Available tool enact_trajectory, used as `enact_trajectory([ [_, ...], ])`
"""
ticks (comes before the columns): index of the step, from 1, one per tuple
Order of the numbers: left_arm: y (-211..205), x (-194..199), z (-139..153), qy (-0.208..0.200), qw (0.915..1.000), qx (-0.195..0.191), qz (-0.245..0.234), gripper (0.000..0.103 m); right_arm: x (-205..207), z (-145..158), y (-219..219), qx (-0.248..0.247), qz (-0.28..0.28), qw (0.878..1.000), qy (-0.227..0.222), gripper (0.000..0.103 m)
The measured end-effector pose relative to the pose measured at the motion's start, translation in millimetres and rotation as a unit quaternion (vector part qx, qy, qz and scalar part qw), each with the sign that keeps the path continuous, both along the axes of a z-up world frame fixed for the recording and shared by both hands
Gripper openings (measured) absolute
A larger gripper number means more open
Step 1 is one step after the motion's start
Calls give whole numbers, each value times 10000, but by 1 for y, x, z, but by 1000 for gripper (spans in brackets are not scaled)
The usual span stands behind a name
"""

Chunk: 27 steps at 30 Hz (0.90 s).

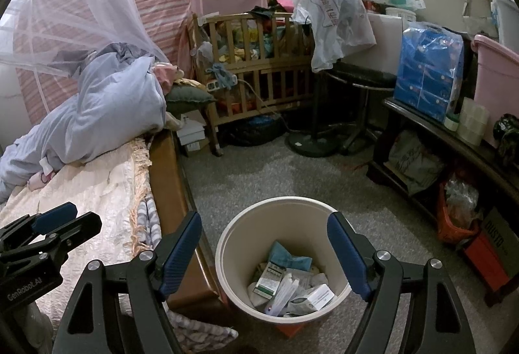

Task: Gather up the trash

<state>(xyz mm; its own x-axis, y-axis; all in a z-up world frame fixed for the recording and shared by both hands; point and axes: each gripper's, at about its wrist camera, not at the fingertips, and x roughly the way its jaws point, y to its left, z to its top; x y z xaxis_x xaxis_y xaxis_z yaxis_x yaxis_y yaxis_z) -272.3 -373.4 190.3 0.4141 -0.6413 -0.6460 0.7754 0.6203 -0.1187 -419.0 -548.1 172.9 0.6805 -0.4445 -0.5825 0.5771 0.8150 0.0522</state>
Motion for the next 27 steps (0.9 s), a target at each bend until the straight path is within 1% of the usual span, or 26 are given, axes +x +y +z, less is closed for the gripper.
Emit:
enact_trajectory([
  [9, 0, -1, -1, 5, 10000, -1, 8, 57, 1, -5, 0, 26, -3, 10000, 49, 78],
  [27, 0, -4, -6, 75, 10000, -10, 17, 57, 5, -5, -4, 42, 58, 9998, 162, 80],
])
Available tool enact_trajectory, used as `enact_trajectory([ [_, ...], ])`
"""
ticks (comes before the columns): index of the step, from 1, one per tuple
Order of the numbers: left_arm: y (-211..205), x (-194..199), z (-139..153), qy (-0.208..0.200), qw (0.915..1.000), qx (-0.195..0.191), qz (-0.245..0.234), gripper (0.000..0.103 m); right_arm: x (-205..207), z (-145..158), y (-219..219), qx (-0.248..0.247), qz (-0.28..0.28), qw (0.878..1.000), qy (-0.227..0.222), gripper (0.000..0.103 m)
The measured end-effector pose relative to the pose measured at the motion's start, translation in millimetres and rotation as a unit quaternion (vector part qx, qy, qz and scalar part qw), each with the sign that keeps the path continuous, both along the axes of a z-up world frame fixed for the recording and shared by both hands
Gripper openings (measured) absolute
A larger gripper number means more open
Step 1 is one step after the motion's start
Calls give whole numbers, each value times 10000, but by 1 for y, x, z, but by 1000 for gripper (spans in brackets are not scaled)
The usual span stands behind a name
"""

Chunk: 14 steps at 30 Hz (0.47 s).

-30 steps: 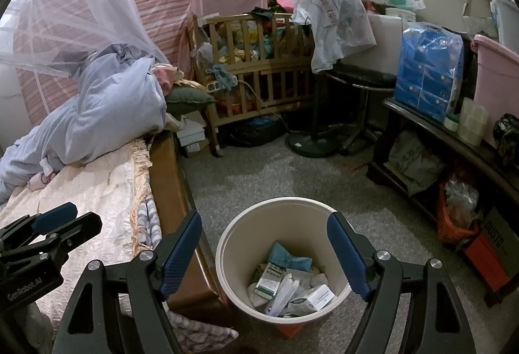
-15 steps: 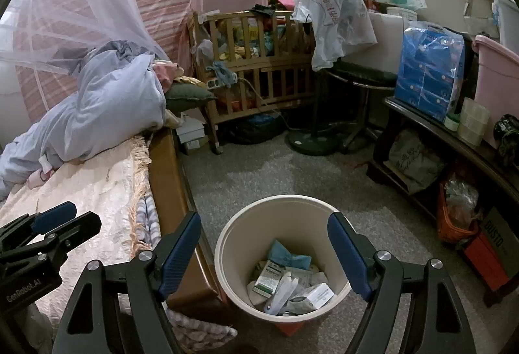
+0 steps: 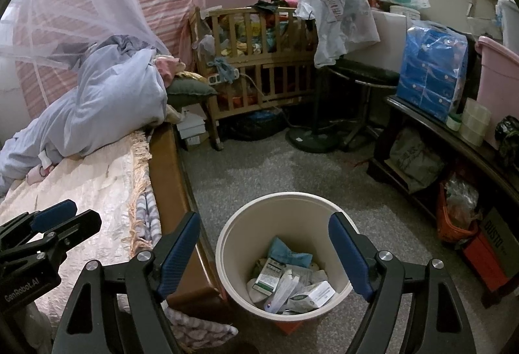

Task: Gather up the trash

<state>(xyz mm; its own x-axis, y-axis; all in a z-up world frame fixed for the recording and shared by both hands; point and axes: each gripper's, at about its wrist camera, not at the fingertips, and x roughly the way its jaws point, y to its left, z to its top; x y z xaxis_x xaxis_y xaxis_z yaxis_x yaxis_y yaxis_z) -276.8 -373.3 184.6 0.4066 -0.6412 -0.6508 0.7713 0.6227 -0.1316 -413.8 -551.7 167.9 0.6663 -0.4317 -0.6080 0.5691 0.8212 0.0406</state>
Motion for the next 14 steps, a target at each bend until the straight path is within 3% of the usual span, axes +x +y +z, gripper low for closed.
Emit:
enact_trajectory([
  [14, 6, 4, -3, 108, 9999, -47, 77, 57, 9, -2, 0, 16, 86, 9999, 120, 81],
])
